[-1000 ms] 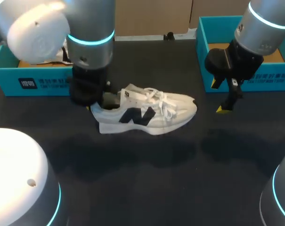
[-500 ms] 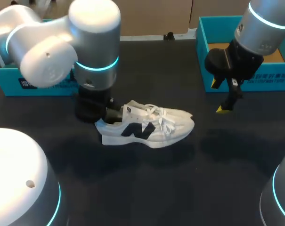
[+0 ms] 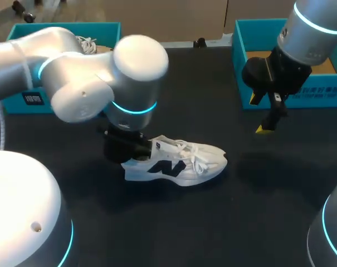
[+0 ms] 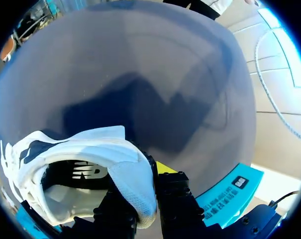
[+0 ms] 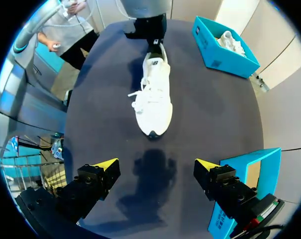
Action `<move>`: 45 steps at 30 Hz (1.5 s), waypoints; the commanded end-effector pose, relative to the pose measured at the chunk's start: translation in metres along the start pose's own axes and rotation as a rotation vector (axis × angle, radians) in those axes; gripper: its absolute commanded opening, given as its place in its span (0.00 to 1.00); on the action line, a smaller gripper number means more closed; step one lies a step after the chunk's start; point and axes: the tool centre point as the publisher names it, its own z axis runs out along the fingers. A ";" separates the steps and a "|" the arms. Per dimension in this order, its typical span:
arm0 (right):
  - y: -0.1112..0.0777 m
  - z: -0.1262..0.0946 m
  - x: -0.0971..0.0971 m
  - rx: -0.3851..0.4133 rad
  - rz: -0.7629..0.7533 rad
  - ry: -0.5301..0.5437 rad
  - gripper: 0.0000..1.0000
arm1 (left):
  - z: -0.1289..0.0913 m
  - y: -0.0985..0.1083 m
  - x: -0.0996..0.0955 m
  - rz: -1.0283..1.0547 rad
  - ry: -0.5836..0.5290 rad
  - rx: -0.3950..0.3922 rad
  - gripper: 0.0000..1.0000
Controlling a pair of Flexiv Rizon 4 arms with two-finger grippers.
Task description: Take the shoe out of the shoebox, open the shoe tongue, remove and reinsert the insole, then place the shoe into the shoebox
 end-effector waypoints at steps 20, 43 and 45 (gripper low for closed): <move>0.000 0.001 -0.001 0.001 0.000 0.001 1.00 | 0.019 0.004 -0.014 -0.059 0.065 0.046 0.87; 0.000 0.001 -0.001 0.001 0.000 0.001 1.00 | -0.042 0.011 -0.005 -0.113 -0.083 0.058 1.00; 0.000 0.001 -0.001 0.001 0.000 0.001 1.00 | -0.048 0.012 -0.004 -0.130 -0.105 0.067 1.00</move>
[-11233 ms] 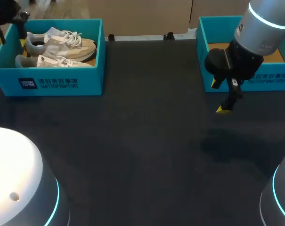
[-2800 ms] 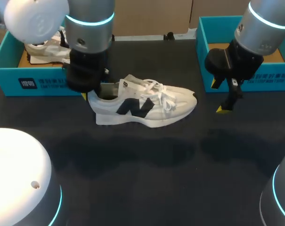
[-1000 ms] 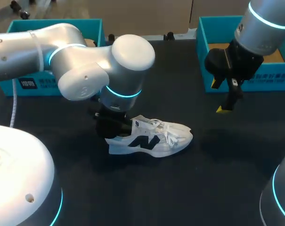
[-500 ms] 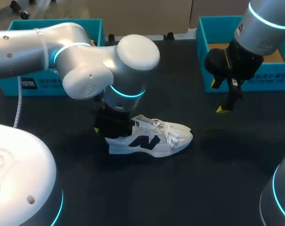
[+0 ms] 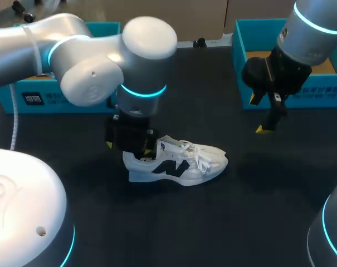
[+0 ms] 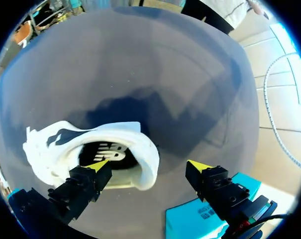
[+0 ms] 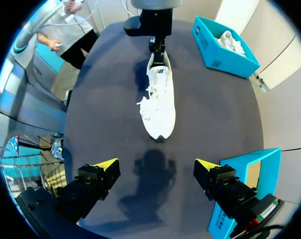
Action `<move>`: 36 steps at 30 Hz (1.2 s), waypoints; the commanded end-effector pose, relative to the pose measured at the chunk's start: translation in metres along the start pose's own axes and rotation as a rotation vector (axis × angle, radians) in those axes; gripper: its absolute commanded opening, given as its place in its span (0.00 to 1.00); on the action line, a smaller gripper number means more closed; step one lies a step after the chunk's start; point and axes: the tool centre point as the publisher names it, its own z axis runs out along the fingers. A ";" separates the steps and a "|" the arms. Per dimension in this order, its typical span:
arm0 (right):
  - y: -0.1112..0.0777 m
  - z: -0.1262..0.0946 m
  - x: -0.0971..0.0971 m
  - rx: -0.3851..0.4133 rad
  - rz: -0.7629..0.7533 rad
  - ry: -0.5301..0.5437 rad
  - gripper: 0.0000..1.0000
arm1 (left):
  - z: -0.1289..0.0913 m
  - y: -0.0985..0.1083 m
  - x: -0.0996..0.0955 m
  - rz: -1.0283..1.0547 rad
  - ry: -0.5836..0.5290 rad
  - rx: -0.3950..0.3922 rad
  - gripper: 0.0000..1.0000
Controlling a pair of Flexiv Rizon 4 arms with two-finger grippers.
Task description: Take the shoe out of the shoebox, open the shoe tongue, remove and reinsert the insole, then place the shoe into the shoebox
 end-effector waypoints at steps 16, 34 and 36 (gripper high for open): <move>0.000 0.001 -0.001 0.001 0.000 0.001 1.00 | -0.044 0.013 0.052 -0.267 -0.192 0.119 1.00; 0.000 0.001 -0.001 0.001 0.000 0.001 1.00 | -0.014 -0.011 0.118 -0.712 -0.344 0.340 1.00; 0.000 0.001 -0.001 0.001 0.000 0.001 1.00 | -0.010 -0.013 0.123 -0.752 -0.360 0.359 1.00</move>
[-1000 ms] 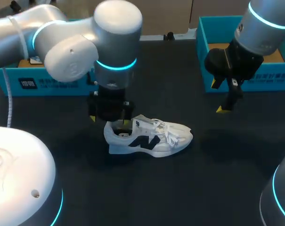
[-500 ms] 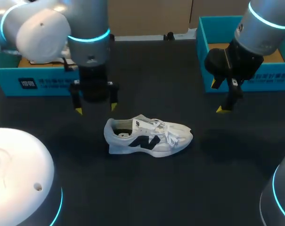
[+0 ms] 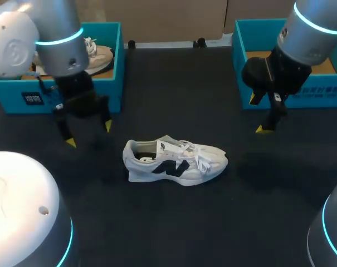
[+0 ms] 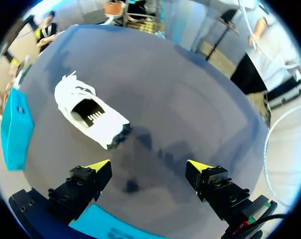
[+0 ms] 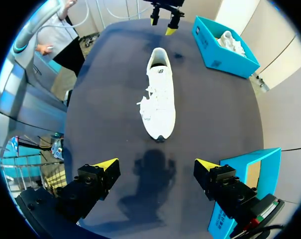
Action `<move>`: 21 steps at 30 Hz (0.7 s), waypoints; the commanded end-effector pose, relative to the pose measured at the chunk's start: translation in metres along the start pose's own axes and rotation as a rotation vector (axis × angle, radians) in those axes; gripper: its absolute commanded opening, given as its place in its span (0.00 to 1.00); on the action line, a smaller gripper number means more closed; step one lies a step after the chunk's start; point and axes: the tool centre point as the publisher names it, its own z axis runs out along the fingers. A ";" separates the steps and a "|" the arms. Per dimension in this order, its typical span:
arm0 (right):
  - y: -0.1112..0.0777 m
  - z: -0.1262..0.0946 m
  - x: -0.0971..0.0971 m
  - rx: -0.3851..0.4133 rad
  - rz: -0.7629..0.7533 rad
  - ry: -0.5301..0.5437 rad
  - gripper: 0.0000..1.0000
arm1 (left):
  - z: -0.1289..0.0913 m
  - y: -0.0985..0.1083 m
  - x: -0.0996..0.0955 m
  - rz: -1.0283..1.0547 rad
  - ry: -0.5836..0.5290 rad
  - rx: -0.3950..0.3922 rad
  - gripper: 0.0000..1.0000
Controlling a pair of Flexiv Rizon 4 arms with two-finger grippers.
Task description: Take the shoe out of the shoebox, open the shoe tongue, remove and reinsert the insole, then place the shoe into the shoebox
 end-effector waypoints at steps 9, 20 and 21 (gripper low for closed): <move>0.000 0.001 -0.001 0.001 0.000 0.001 1.00 | 0.031 0.029 0.044 -0.188 -0.181 0.155 1.00; 0.000 0.001 -0.001 0.001 0.000 0.001 1.00 | 0.036 0.045 0.095 -0.273 -0.172 0.170 1.00; 0.000 0.001 -0.001 0.001 0.000 0.001 1.00 | 0.036 0.045 0.095 -0.273 -0.172 0.170 1.00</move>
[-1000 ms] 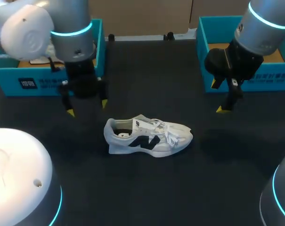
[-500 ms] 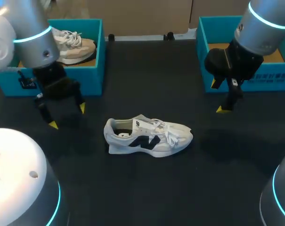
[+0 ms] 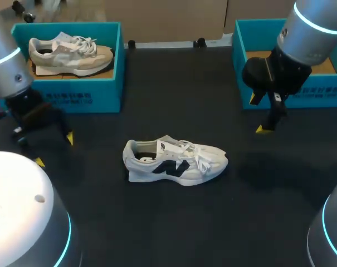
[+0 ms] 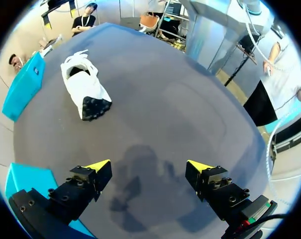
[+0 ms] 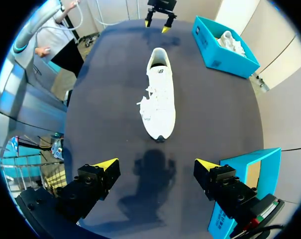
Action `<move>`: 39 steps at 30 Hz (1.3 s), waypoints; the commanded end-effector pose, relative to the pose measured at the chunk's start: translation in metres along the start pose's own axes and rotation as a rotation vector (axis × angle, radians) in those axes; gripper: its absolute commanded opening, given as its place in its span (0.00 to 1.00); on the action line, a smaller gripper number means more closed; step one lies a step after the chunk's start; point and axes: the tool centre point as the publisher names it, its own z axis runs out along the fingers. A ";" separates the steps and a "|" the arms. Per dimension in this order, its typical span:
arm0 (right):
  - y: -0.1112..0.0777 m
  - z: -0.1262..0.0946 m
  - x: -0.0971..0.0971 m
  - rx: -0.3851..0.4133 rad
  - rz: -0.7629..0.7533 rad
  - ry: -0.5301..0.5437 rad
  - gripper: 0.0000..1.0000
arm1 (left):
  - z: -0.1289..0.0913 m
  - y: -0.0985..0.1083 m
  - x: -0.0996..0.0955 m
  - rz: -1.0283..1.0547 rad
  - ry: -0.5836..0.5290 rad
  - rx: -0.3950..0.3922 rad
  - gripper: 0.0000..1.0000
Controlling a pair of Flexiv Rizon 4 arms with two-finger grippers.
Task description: Take the shoe out of the shoebox, open the shoe tongue, remove and reinsert the insole, then place the shoe into the shoebox
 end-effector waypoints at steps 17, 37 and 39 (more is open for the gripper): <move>0.000 0.001 -0.001 0.001 0.000 0.001 1.00 | -0.002 0.001 0.009 0.002 -0.090 0.001 1.00; 0.000 0.001 -0.001 0.001 0.000 0.001 1.00 | 0.011 0.033 -0.015 -0.313 -0.316 0.487 1.00; 0.000 0.001 -0.001 0.001 0.000 0.001 1.00 | 0.012 0.033 -0.016 -0.311 -0.329 0.522 1.00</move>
